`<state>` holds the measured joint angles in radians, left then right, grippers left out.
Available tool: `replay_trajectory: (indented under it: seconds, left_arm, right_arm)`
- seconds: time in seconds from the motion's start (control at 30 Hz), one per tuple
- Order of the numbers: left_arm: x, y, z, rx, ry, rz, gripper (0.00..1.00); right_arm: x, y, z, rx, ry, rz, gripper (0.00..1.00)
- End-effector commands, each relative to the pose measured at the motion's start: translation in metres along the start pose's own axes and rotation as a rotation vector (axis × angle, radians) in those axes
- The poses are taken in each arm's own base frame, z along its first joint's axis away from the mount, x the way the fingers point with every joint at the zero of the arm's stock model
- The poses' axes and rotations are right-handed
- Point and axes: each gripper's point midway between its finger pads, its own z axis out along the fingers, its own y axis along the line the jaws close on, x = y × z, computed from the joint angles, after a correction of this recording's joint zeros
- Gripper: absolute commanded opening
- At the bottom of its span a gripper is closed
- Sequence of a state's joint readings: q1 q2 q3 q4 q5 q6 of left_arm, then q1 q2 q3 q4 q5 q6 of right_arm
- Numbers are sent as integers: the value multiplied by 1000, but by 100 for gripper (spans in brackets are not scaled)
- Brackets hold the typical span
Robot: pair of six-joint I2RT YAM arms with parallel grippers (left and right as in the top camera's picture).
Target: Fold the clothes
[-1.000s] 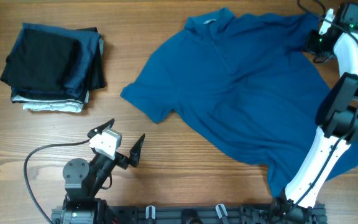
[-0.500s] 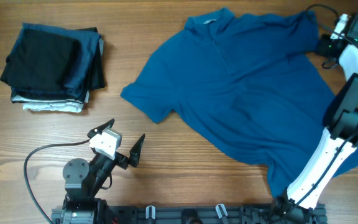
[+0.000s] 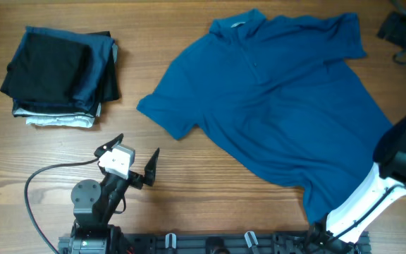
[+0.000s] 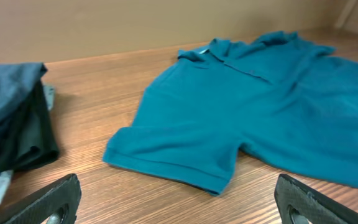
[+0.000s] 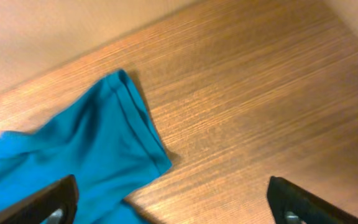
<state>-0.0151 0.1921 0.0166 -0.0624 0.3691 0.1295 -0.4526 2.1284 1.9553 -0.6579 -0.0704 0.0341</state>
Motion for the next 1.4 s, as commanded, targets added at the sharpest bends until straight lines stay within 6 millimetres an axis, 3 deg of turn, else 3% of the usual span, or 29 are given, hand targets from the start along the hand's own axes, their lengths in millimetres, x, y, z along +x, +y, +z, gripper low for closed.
replay_trajectory:
  seconds: [0.0,0.1,0.23,0.43,0.53,0.63,0.77,0.8,0.93,1.0,1.03,1.07,1.27,1.37]
  left_arm:
    - [-11,11,-1,-70,-35,33,100]
    - [-31,-11,-2,57,-121,61,100]
    - [-56,-16,-8,94,-167,-80,100]
    - [-133,-16,-18,100,-172,-112,100]
    - [-167,-9,-2,107,-44,-163,100]
    - [-176,-5,29,150,178,-217,100]
    - [-152,-1,72,190,492,-262,100]
    - [-141,3,89,190,569,-310,100]
    - [-88,11,122,185,754,-401,100]
    - [-60,11,131,186,837,-434,58]
    - [-47,11,133,187,878,-451,17]
    - [-38,11,134,186,908,-464,5]
    - [42,18,136,118,1151,-509,4]
    - [64,22,143,96,1188,-505,4]
  right_arm:
    - [13,-4,-6,28,61,28,100]
    - [23,-5,-6,30,99,31,100]
    - [24,-4,-6,30,100,30,100]
    - [24,-5,-6,30,100,30,100]
    - [24,-4,-6,30,100,30,100]
    - [24,-5,-6,30,100,31,99]
    - [24,-5,-6,30,100,31,100]
    - [24,-5,-6,30,100,30,100]
    - [24,-4,-6,30,100,30,100]
    - [24,-5,-6,30,100,31,100]
    - [24,-5,-6,30,100,31,100]
    - [24,-5,-6,30,100,31,100]
    - [24,-5,-6,30,100,30,100]
    - [24,-5,-6,30,100,31,100]
